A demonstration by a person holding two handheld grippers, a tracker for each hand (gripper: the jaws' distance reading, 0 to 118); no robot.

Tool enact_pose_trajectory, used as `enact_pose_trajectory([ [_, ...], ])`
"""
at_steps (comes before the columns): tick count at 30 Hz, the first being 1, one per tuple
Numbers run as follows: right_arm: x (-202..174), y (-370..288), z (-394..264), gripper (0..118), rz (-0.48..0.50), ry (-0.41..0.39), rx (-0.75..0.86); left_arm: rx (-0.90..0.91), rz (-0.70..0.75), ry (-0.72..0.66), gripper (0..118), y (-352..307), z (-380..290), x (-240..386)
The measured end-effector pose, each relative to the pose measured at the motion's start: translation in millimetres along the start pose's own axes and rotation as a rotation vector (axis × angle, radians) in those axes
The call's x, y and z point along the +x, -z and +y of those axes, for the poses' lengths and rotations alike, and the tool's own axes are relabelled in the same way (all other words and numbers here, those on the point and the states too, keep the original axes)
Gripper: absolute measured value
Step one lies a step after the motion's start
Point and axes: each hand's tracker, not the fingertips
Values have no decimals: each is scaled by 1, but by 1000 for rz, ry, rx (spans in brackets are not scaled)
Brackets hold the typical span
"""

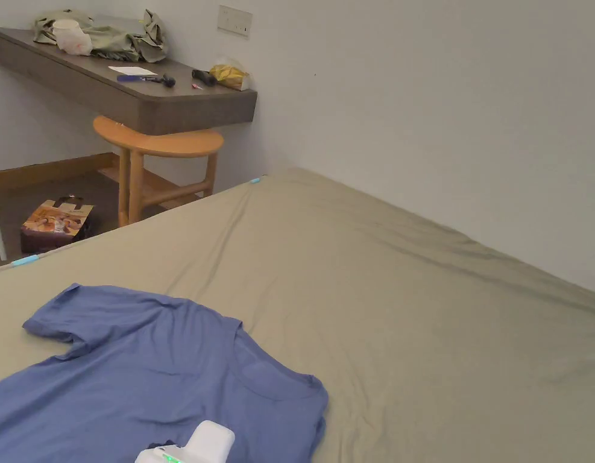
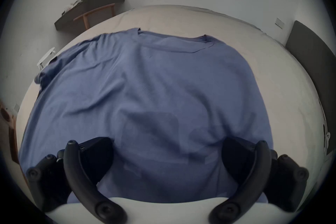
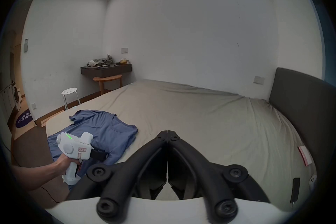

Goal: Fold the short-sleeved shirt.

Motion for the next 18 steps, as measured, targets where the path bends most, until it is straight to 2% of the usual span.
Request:
enact_pose_trajectory([
  [1, 2, 0, -2, 1, -2, 8, -8, 12, -19, -1, 86, -1, 1, -2],
  [2, 6, 0, -5, 1, -1, 16, -17, 69, 40, 13, 56, -8, 3, 0],
  [3, 9, -2, -8, 1, -5, 22, -24, 74, 72, 39, 31, -14, 7, 1],
  [4, 12, -5, -12, 1, -10, 34, -30, 70, 83, 61, 0, -16, 10, 1],
  [6, 19, -16, -21, 1, -14, 77, -42, 97, 143, 73, 0, -24, 16, 3],
  [7, 24, -21, -25, 1, -12, 95, -50, 79, 88, 53, 0, -25, 20, 2],
  [11, 44, -47, -42, 1, -49, 111, -69, 142, 82, 32, 0, -60, 40, 20],
  [13, 54, -61, -45, 1, -85, 105, -71, 174, 35, 26, 0, -75, 49, 35],
  [15, 69, -79, -47, 1, -107, 99, -56, 192, 21, 43, 0, -87, 57, 59],
  [18, 93, -105, -46, 1, -135, 140, -25, 243, -66, 90, 0, -103, 64, 106],
])
